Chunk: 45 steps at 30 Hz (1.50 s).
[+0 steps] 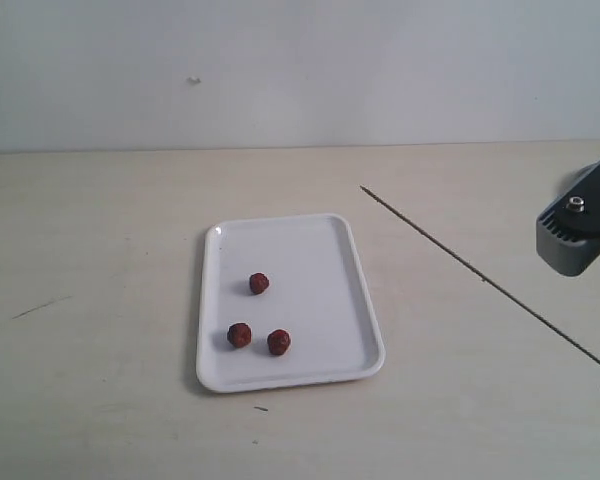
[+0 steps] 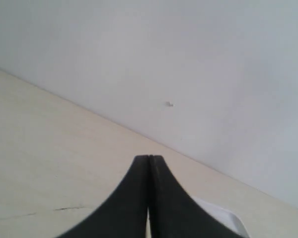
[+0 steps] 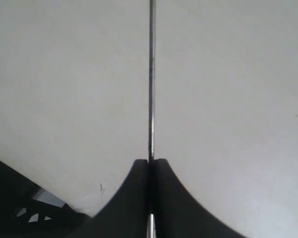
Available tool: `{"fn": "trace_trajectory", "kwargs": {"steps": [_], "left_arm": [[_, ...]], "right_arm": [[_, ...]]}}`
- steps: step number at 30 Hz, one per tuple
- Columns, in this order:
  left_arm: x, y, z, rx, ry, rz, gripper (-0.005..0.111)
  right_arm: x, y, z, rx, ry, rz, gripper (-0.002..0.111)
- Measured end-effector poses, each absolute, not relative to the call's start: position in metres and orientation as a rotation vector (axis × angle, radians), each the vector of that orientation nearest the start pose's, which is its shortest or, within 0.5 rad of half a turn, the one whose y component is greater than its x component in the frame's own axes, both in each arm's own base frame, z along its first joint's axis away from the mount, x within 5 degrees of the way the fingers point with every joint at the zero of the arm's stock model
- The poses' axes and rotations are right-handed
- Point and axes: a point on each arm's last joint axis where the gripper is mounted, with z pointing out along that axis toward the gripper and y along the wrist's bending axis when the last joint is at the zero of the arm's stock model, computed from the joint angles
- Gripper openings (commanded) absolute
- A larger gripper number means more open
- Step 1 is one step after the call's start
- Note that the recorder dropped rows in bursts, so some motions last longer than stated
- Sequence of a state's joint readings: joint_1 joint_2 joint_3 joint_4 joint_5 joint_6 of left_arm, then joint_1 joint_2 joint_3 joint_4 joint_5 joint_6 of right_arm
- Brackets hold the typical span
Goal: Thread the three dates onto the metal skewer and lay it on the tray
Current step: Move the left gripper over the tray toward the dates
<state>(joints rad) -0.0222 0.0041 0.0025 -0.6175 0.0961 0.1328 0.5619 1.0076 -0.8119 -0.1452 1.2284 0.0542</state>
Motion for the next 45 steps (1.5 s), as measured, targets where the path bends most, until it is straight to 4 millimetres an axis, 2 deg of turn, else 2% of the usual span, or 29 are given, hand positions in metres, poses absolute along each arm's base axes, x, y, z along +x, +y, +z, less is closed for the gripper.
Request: {"fn": "trace_trajectory", "kwargs": {"steps": [7,11,13,15,16,17,18,19,20,22,23,24,28,32,36,40,45], "left_arm": [[0.057,-0.007,0.205,-0.343,1.553,-0.470,0.000],[0.057,-0.008,0.205,-0.434,1.533,-0.578,0.000],[0.053,-0.007,0.228,-0.438,1.458,-0.614,0.000],[0.044,-0.008,0.287,-0.350,1.345,-0.594,0.000],[0.044,-0.009,0.299,-0.323,1.346,-0.581,0.000],[0.051,-0.013,0.326,-0.249,1.391,-0.549,0.000],[0.057,-0.015,0.337,-0.220,1.427,-0.541,0.000],[0.078,-0.022,0.350,-0.145,1.560,-0.536,0.000],[0.104,-0.027,0.353,-0.100,1.700,-0.541,0.000],[0.153,-0.034,0.339,-0.077,1.945,-0.564,0.000],[0.170,-0.035,0.329,-0.077,2.039,-0.575,0.000],[0.204,-0.039,0.301,-0.079,2.235,-0.603,0.000],[0.251,-0.050,0.250,0.055,2.517,-0.623,0.000],[0.280,-0.069,0.217,0.244,2.659,-0.620,0.000],[0.303,-0.096,0.200,0.481,2.700,-0.550,0.000],[0.315,-0.131,0.200,0.666,2.649,-0.531,0.011],[0.321,-0.172,0.207,1.070,2.391,-0.380,0.031]], "right_arm": [[0.138,0.072,0.289,-0.770,2.774,-0.098,0.000],[0.138,0.072,0.289,-0.770,2.774,-0.098,0.000],[0.138,0.072,0.289,-0.761,2.776,-0.097,0.000],[0.138,0.072,0.289,-0.741,2.781,-0.094,0.000],[0.138,0.072,0.289,-0.733,2.784,-0.094,0.000],[0.138,0.072,0.289,-0.721,2.787,-0.092,0.000],[0.138,0.072,0.289,-0.718,2.788,-0.092,0.000],[0.139,0.072,0.289,-0.712,2.789,-0.093,0.000],[0.139,0.072,0.289,-0.712,2.789,-0.093,0.000],[0.139,0.072,0.289,-0.710,2.786,-0.095,0.000],[0.139,0.072,0.289,-0.709,2.787,-0.095,0.000],[0.139,0.072,0.289,-0.709,2.787,-0.095,0.000],[0.139,0.072,0.289,-0.709,2.787,-0.095,0.000],[0.139,0.072,0.289,-0.685,2.792,-0.092,0.000],[0.139,0.072,0.289,-0.662,2.797,-0.088,0.000],[0.139,0.072,0.289,-0.636,2.803,-0.085,0.000],[0.139,0.073,0.288,-0.618,2.809,-0.076,0.000]]}}
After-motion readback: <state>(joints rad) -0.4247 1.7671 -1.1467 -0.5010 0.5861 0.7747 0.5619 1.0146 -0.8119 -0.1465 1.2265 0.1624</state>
